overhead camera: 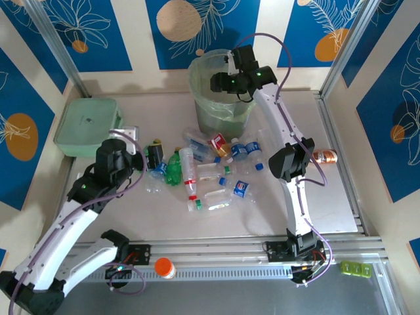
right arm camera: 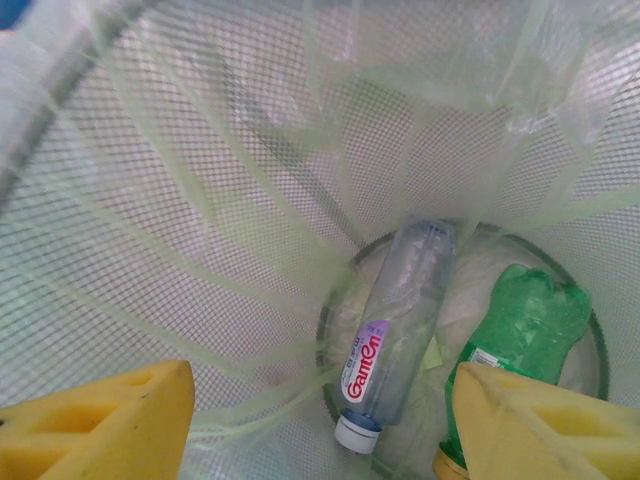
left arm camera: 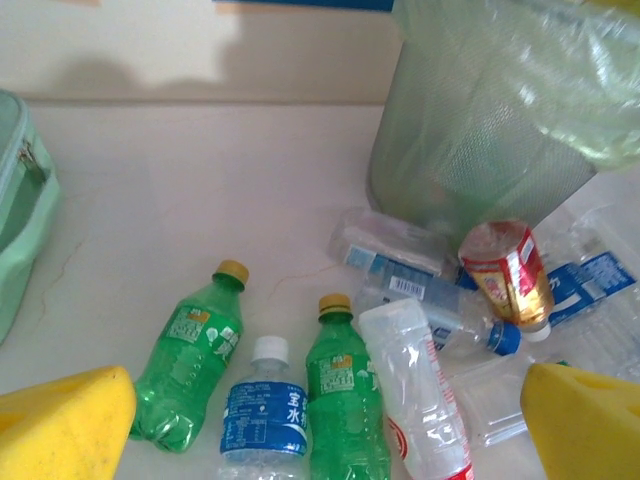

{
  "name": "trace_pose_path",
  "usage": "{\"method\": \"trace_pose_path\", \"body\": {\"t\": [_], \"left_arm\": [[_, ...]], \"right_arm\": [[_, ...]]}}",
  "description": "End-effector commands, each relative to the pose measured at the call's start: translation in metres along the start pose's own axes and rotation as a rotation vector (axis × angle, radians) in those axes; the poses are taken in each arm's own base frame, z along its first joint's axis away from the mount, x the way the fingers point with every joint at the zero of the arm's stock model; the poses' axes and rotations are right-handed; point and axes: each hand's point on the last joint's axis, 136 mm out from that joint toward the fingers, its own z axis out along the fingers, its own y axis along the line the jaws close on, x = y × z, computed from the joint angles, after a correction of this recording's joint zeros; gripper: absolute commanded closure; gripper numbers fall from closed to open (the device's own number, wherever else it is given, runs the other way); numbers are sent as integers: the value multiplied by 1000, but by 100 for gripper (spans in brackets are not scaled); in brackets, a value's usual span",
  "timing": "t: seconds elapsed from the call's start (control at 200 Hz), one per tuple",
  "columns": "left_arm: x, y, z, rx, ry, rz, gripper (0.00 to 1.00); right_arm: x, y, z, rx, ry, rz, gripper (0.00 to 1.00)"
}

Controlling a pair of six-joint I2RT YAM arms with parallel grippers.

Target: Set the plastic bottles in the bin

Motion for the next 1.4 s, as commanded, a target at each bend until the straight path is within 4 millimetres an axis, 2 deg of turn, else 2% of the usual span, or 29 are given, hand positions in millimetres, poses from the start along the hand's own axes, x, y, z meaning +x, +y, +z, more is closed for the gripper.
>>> {"method": "trace_pose_path", "body": {"t": [0.0,0.09,0.21,0.36,0.525,0.665,0.795,0.94,1.145,1.395], "left_arm": [[4,-5,9,-2,71,-8,2],[12,-4,21,-20,141,-24,2],[21,-7,36,-15,231,-61,2],[26,-22,56,29,316,-112,3],[35,-44,82,87,408,-227,5],[54,-43,109,20,526,-284,7],[71,-42,135,-32,604,-285,12],[78,-43,160,-51,622,-254,13],[92,-50,184,-55,660,-210,14],[106,-55,198,-67,698,-203,16]], "right_arm": [[-33,26,-76,-26,-143,-55,31],[-30,36,-100,-25,-165,-73,31],[-12,53,-128,-33,-177,-119,32],[29,70,-154,-91,-178,-146,32],[78,68,-174,-159,-152,-70,32],[120,60,-181,-177,-108,-48,32],[146,49,-190,-175,-100,-16,32],[174,45,-188,-202,-73,8,32],[195,37,-181,-194,-45,27,31],[201,42,-175,-248,-21,61,32]]}}
